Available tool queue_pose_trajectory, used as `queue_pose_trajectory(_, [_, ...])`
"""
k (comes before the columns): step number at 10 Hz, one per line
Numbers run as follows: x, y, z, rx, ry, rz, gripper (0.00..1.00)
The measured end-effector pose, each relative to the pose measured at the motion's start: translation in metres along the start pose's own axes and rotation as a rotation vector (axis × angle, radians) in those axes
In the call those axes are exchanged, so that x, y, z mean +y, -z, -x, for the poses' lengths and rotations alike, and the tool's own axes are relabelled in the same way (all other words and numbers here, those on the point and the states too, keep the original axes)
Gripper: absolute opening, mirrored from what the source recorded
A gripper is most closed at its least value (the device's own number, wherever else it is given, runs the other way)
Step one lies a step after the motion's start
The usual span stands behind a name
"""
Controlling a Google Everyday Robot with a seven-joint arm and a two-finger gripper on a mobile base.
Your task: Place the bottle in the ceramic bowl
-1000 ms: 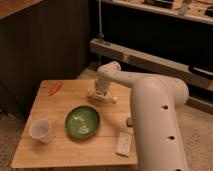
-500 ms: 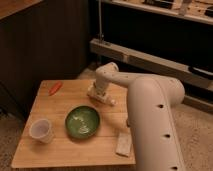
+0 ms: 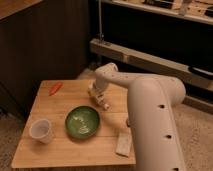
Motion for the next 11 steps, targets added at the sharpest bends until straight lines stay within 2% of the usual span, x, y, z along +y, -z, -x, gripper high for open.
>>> queue_pose_trajectory(1, [0.003, 0.011, 0.004, -0.011, 0.006, 0.001, 0.06])
queue_pose_trajectory(2, [0.005, 0.020, 0.008, -0.016, 0.007, 0.002, 0.05])
queue_pose_trajectory(3, [0.009, 0.035, 0.013, -0.025, 0.015, 0.005, 0.05])
queue_pose_trajectory(6, [0.021, 0.039, 0.009, -0.032, 0.040, 0.022, 0.05])
queue_pose_trajectory(7, [0.034, 0.045, 0.005, -0.032, 0.057, 0.035, 0.05])
queue_pose_trajectory(11, [0.062, 0.089, 0.006, -0.020, 0.072, 0.062, 0.05])
